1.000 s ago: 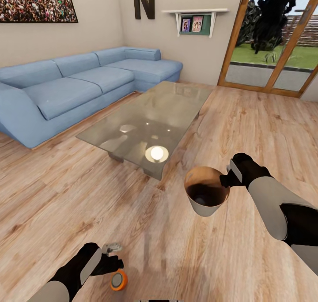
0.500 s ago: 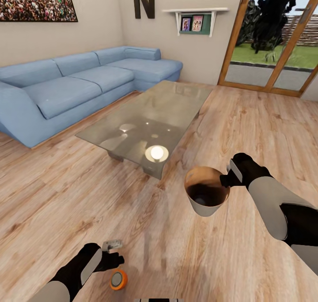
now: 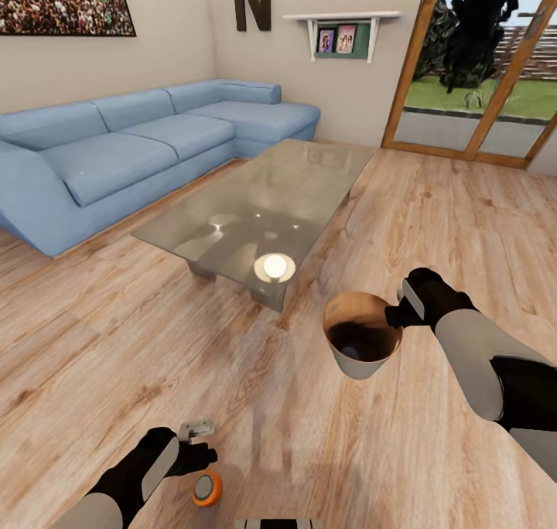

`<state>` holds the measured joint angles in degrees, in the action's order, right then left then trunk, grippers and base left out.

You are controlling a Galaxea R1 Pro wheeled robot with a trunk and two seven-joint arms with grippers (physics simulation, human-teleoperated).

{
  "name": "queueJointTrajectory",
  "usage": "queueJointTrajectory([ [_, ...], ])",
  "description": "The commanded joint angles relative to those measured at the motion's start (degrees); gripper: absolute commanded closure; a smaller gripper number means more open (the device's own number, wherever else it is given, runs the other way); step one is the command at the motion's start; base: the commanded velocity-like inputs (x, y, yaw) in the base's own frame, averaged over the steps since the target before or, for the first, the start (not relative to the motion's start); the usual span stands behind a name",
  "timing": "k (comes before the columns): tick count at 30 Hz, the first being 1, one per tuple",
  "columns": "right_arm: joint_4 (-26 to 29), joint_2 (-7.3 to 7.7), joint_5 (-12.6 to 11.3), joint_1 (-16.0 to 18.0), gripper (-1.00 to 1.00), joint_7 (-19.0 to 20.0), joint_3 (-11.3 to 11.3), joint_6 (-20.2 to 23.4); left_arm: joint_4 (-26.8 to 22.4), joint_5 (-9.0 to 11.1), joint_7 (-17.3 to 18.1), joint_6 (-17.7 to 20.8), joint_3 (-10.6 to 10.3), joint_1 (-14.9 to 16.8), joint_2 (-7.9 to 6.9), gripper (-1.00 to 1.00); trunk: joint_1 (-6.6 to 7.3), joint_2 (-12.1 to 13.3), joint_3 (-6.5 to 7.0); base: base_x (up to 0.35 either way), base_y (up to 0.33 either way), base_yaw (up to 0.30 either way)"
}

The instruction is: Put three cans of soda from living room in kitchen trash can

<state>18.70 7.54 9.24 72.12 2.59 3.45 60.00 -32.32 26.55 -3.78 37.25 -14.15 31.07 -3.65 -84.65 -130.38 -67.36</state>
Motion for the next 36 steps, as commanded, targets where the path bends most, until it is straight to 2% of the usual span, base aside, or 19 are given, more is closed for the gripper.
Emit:
queueJointTrajectory([
  [1, 0.0, -0.02, -0.7, 0.0, 1.00, 0.2, 0.2, 0.0, 0.0, 0.0, 0.0, 0.0, 0.0, 0.0, 0.01, -1.00, -0.22, -0.4, -0.18, 0.000, 0.000, 0.000],
  [11, 0.0, 0.02, -0.7, 0.0, 1.00, 0.2, 0.2, 0.0, 0.1, 0.0, 0.1, -1.7, -0.3, 0.0, 0.10, -1.00, -2.41, -4.4, -1.97, 0.000, 0.000, 0.000],
  [32, 0.1, -0.07, -0.7, 0.0, 1.00, 0.2, 0.2, 0.0, -0.1, 0.0, 0.2, -1.9, -0.3, 0.0, 0.14, -1.00, -7.03, -12.9, -5.74, 0.000, 0.000, 0.000],
  [36, 0.2, -0.07, -0.7, 0.0, 1.00, 0.2, 0.2, 0.0, -0.3, 0.0, 0.2, -1.9, -0.3, 0.0, 0.14, -1.00, -7.13, -12.9, -6.63, 0.000, 0.000, 0.000],
])
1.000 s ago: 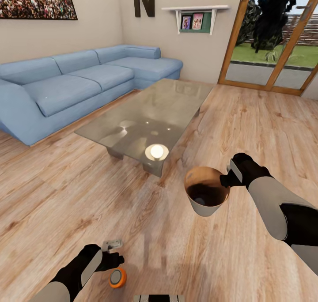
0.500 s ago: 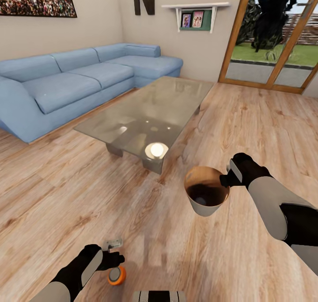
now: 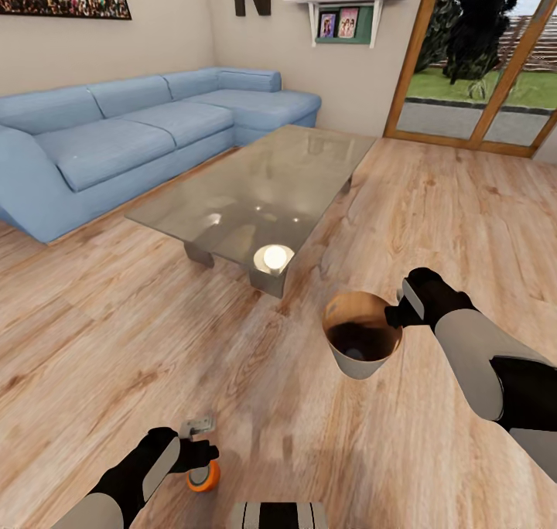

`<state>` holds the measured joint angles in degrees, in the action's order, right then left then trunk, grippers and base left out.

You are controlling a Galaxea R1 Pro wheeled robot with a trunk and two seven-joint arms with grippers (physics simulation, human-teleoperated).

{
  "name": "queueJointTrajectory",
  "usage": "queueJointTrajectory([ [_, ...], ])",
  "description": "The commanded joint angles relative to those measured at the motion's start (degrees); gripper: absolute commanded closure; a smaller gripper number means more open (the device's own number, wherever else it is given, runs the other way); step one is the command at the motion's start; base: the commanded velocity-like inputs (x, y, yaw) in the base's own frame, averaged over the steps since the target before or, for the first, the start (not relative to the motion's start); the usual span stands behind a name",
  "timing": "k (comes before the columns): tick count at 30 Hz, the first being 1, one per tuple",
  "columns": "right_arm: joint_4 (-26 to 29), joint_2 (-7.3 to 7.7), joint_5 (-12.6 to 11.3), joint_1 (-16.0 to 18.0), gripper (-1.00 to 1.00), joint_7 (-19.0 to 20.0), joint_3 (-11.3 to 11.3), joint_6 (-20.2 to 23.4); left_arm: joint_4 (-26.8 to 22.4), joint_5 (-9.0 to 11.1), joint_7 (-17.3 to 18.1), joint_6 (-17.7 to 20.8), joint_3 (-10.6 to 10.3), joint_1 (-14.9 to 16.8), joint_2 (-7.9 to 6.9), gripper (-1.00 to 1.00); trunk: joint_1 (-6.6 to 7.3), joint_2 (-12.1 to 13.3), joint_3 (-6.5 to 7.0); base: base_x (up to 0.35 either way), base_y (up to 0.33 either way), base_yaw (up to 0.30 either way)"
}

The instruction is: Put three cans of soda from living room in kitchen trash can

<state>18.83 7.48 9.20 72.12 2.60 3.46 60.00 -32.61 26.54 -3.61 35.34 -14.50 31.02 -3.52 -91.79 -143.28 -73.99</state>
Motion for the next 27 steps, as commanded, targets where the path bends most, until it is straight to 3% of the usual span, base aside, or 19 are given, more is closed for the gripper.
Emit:
queueJointTrajectory([
  [1, 0.0, -0.01, -0.7, 0.0, 1.00, 0.2, 0.1, 0.0, 0.0, 0.0, 0.0, 0.0, 0.0, 0.0, 0.00, -1.00, 0.01, 0.0, 0.00, 0.000, 0.000, 0.000],
  [14, 0.0, -0.01, -0.7, 0.0, 1.00, 0.2, 0.1, 0.0, -0.1, 0.0, 0.0, -0.1, 0.0, 0.0, 0.00, -1.00, 0.01, 0.0, 0.00, 0.000, 0.000, 0.000],
  [19, 0.0, -0.01, -0.7, 0.0, 1.00, 0.2, 0.1, 0.0, 0.0, 0.0, 0.0, -0.1, 0.0, 0.0, 0.00, -1.00, -0.11, -0.1, -1.11, 0.000, 0.000, 0.000],
  [27, 0.0, -0.01, -0.7, 0.0, 1.00, 0.2, 0.1, 0.0, 0.4, 0.0, -0.2, -0.1, 0.0, 0.0, 0.08, -1.00, -0.11, -0.1, -1.11, 0.000, 0.000, 0.000],
])
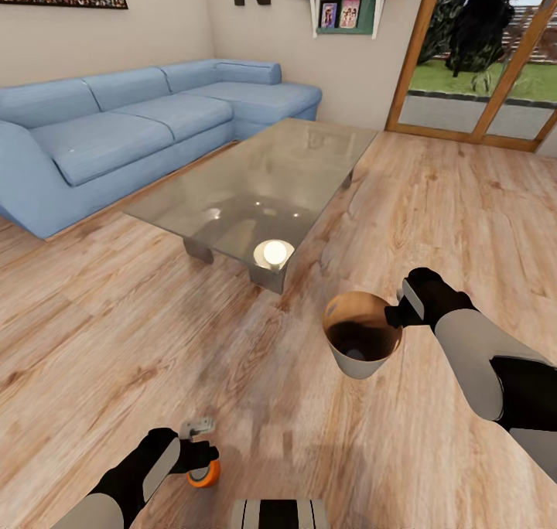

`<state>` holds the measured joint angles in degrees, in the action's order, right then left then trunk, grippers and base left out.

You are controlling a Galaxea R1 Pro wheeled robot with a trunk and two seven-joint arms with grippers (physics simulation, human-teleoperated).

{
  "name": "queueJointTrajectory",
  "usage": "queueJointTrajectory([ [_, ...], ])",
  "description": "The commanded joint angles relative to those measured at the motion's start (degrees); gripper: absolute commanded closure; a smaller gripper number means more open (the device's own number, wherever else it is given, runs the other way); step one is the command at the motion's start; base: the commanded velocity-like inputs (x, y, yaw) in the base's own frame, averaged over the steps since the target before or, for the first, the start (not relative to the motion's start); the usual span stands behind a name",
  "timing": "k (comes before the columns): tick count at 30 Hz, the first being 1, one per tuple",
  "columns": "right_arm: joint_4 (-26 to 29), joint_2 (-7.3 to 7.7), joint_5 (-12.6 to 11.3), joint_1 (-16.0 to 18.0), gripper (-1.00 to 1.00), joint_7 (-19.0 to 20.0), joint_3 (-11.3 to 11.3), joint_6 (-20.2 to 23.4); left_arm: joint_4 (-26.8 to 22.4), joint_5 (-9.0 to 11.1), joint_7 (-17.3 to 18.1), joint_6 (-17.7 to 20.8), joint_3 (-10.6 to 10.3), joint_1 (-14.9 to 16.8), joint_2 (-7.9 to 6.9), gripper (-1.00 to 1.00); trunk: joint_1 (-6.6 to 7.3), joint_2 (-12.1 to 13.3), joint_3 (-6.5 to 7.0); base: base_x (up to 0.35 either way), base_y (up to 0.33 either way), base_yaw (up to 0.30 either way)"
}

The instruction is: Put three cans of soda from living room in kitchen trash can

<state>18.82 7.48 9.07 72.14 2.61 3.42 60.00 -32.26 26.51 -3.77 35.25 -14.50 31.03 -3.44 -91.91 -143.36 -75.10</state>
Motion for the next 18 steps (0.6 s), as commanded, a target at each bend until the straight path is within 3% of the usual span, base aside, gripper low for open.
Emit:
queueJointTrajectory([
  [1, 0.0, -0.01, -0.5, 0.0, 1.00, 0.2, 0.1, 0.0, 0.0, 0.0, 0.0, 0.0, 0.0, 0.0, 0.00, -1.00, 0.01, 0.0, 0.01, 0.000, 0.000, 0.000],
  [8, 0.0, -0.01, -0.5, 0.0, 1.00, 0.2, 0.2, 0.0, 0.2, 0.0, 0.0, 0.0, 0.1, 0.0, 0.01, -1.00, 0.01, 0.0, 0.01, 0.000, 0.000, 0.000],
  [18, 0.0, -0.01, -0.5, 0.0, 1.00, 0.2, 0.2, 0.0, -0.1, 0.0, 0.0, -0.1, 0.1, 0.0, 0.01, -1.00, -0.20, -0.1, -1.77, 0.000, 0.000, 0.000],
])
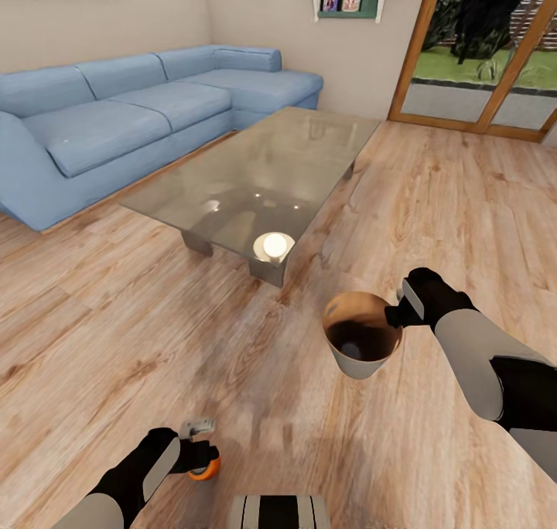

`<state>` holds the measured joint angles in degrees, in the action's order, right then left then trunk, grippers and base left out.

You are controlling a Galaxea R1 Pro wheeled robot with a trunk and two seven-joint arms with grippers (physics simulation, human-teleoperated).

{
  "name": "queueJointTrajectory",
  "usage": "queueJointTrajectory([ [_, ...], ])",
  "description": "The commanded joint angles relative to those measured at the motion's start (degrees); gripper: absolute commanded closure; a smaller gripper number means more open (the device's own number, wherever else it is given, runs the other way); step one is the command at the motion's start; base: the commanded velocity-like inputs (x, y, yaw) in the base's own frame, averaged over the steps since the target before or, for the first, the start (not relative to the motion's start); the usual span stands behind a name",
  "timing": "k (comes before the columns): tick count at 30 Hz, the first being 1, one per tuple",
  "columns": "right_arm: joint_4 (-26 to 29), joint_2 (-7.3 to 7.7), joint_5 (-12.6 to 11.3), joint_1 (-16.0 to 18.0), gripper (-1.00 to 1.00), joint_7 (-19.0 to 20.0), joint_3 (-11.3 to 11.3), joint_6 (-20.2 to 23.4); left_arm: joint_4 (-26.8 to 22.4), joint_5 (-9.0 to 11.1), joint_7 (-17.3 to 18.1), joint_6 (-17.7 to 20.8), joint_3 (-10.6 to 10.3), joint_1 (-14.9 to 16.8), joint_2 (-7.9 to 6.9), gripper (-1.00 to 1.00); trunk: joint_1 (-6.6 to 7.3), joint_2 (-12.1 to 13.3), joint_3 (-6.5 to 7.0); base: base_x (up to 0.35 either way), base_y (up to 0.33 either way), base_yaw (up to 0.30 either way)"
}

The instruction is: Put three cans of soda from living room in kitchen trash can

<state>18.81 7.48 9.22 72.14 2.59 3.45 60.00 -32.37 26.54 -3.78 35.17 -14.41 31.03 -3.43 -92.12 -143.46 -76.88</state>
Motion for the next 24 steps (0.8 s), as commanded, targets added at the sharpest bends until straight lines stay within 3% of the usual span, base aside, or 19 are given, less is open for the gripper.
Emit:
queueJointTrajectory([
  [1, 0.0, -0.01, -0.7, 0.0, 1.00, 0.2, 0.1, 0.0, -0.1, 0.0, 0.0, 0.0, 0.0, 0.0, 0.00, -1.00, 0.01, 0.0, 0.00, 0.000, 0.000, 0.000],
  [4, 0.0, -0.01, -0.7, 0.0, 1.00, 0.2, 0.1, 0.0, -0.2, 0.0, 0.0, 0.0, 0.0, 0.0, 0.00, -1.00, 0.01, 0.0, 0.00, 0.000, 0.000, 0.000],
  [9, 0.0, -0.01, -0.7, 0.0, 1.00, 0.2, 0.1, 0.0, -0.3, 0.0, 0.0, 0.0, 0.0, 0.0, 0.00, -1.00, -0.12, -0.1, -1.10, 0.000, 0.000, 0.000],
  [24, 0.0, -0.04, -0.7, -0.1, 1.00, 0.2, 0.1, 0.0, -0.4, 0.0, 0.2, -0.8, 0.0, 0.0, 0.00, -1.00, -0.15, -0.1, -1.33, 0.000, 0.000, 0.000],
])
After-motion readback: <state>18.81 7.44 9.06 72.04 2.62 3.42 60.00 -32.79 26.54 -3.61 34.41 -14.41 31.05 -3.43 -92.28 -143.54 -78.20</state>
